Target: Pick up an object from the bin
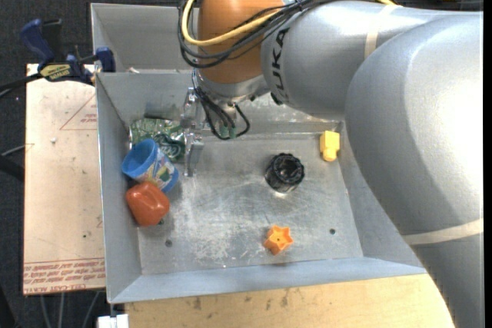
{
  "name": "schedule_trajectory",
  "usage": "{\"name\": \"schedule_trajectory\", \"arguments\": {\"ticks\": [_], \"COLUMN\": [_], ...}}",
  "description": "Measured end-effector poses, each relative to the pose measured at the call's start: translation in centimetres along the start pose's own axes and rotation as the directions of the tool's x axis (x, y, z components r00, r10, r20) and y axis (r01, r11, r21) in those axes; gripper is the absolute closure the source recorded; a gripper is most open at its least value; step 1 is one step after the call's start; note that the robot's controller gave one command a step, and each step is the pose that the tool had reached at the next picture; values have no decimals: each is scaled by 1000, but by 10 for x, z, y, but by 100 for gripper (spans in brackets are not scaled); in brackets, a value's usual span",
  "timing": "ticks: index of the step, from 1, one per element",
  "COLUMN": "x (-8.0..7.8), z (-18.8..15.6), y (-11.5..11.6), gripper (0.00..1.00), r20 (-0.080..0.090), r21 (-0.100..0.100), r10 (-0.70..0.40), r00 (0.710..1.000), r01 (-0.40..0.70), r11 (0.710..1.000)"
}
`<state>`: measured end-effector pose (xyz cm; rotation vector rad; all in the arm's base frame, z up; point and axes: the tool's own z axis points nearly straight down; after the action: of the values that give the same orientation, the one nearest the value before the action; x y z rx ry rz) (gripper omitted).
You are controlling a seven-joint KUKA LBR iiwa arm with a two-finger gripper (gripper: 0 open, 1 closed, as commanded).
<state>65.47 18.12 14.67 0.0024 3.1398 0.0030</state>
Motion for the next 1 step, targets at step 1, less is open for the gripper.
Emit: {"name": "schedule_trajectory", "arguments": {"ticks": [1], "x": [0], "z": [0], "y": [0], "gripper": [0], "r20": [0], "r21": [0], "r10": [0], "r00": [1000], "r01": [0], "r11": [1000]}}
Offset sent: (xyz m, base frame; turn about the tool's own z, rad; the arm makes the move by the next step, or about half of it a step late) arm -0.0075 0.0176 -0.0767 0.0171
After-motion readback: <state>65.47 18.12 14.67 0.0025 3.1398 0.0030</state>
